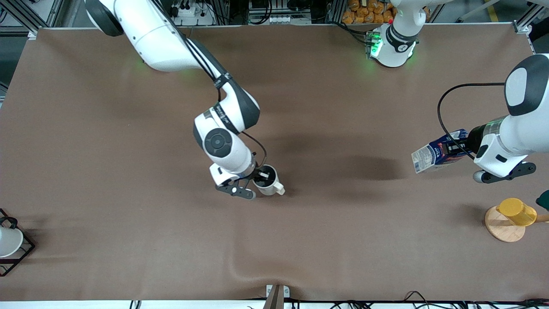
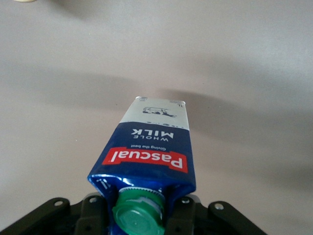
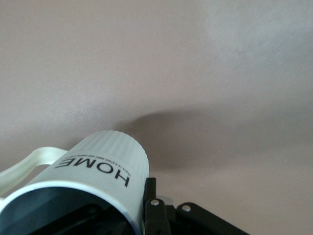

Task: Place milk next to cup
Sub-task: 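Slide the mug to table center with the right gripper while the left lifts milk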

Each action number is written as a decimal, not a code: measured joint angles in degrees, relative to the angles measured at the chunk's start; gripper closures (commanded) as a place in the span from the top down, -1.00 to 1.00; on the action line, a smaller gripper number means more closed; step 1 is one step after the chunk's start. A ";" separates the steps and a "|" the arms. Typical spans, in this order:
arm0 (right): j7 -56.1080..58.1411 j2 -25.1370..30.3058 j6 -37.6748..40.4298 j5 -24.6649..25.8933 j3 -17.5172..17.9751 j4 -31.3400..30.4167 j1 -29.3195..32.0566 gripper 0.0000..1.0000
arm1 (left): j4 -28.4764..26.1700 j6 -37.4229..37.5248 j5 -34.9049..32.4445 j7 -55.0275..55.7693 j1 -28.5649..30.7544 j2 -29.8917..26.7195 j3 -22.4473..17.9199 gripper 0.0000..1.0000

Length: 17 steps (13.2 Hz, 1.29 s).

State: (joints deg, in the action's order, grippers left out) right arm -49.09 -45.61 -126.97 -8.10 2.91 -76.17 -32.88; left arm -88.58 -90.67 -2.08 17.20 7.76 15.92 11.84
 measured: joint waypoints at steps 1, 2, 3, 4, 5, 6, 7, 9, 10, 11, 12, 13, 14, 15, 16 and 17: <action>-2.20 -0.56 -0.30 0.00 0.00 -0.01 -0.36 -1.00 | 0.00 0.01 0.39 0.00 0.06 0.00 -0.02 -0.41; -4.57 -0.88 -0.28 0.01 0.02 -0.07 -0.87 -1.00 | 0.00 0.02 0.65 0.01 0.07 0.00 -0.02 -0.41; -6.72 -1.13 -0.14 0.40 -0.02 -0.32 -1.74 -1.00 | 0.00 0.02 0.86 0.06 0.05 0.00 -0.02 -0.41; -8.71 -1.30 0.05 1.44 -0.10 -0.89 -2.76 -1.00 | 0.00 0.02 0.97 0.07 0.04 0.00 -0.01 -0.41; -10.15 -1.35 0.43 2.57 -0.23 -1.77 -3.55 -1.00 | 0.00 0.03 1.03 0.11 0.02 0.00 0.01 -0.41; -10.81 -1.37 1.17 2.95 -0.31 -2.58 -3.97 -1.00 | 0.00 0.03 1.07 0.35 0.00 0.00 0.13 -0.41; -10.93 -1.37 2.11 3.07 -0.36 -2.98 -4.16 -1.00 | 0.00 0.04 1.08 0.98 0.00 0.00 0.48 -0.41; -10.95 -1.19 5.00 3.16 -0.36 -2.79 -4.77 -1.00 | 0.00 0.10 1.09 2.46 -0.04 0.00 1.38 -0.41; -11.02 -1.06 6.56 3.16 -0.36 -2.62 -5.09 -0.56 | 0.00 0.11 1.09 3.07 -0.06 0.00 1.94 -0.41; -11.06 -1.03 7.38 3.19 -0.36 -2.45 -5.28 0.98 | 0.01 0.11 1.11 3.73 -0.06 -0.02 2.63 -0.41; -11.06 -1.02 7.61 3.32 -0.36 -2.38 -5.33 1.00 | 0.02 0.11 1.13 5.17 -0.06 -0.07 3.65 -0.41; -11.06 -1.02 7.64 3.45 -0.40 -2.26 -5.33 1.00 | 0.02 0.12 1.15 6.96 -0.06 -0.13 5.05 -0.41; -11.06 -1.00 7.64 3.49 -0.41 -1.96 -5.33 1.00 | 0.03 0.12 1.16 8.73 -0.09 -0.16 6.67 -0.41; -11.06 -0.95 7.63 3.50 -0.39 -1.35 -5.36 1.00 | 0.03 0.12 1.16 10.61 -0.14 -0.20 8.44 -0.41; -11.06 -0.78 7.60 3.51 -0.38 -0.46 -5.39 1.00 | 0.07 0.12 1.43 12.76 -0.20 -0.26 10.08 -0.41; -11.06 -0.35 7.59 3.55 -0.45 0.61 -5.39 1.00 | 0.34 0.10 2.85 15.10 -0.22 -0.38 11.51 -0.41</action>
State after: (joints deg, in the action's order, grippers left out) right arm -60.15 -45.96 -119.38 -4.55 2.46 -75.56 -38.27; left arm -88.24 -90.56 0.76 32.30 7.54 15.54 23.35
